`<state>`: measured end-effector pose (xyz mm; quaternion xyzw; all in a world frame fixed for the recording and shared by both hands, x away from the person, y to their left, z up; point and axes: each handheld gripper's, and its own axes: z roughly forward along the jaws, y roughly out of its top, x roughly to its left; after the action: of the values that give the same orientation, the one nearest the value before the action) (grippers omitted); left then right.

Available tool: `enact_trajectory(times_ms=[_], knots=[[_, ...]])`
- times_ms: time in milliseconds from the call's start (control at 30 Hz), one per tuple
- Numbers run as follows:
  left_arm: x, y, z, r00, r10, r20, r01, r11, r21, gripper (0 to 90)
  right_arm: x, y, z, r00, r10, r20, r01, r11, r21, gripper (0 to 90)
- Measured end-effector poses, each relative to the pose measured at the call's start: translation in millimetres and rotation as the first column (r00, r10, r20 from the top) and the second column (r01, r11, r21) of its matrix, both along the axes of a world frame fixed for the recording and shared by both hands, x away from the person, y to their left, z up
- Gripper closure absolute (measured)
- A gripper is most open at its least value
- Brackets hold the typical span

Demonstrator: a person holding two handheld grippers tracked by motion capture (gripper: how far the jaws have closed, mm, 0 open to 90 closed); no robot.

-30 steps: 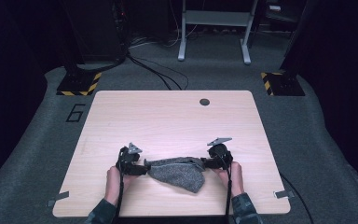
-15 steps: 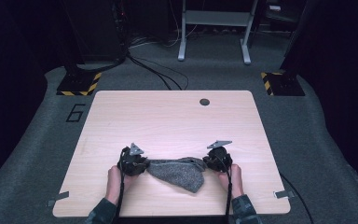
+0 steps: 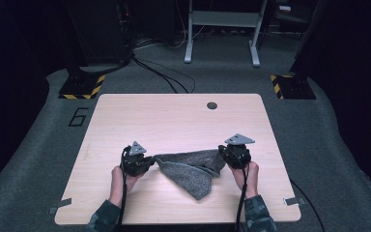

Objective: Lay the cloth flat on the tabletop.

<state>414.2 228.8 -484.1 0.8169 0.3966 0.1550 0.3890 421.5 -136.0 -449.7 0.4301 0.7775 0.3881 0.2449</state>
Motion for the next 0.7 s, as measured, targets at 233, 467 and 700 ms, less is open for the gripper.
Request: enact_trajectory(times_ms=[233,467,700], knots=[[17.0,1.1,-10.8,0.9977,0.007,-0.067,-0.007,0.9999,-0.012,75.3,12.4,2.8,-13.9,0.9974,0.023,-0.069,-0.025,0.999,-0.021,87.7],[27.7,5.4,-12.8,0.992,0.058,-0.112,-0.061,0.9979,-0.023,48.0,20.6,-4.0,-26.5,0.9872,0.021,-0.158,-0.016,0.999,0.038,67.0],[50.6,-1.9,-2.1,0.9895,0.098,-0.106,-0.1,0.9949,-0.014,32.5,28.7,-14.2,-27.6,0.9818,-0.034,-0.187,0.042,0.998,0.039,52.1]])
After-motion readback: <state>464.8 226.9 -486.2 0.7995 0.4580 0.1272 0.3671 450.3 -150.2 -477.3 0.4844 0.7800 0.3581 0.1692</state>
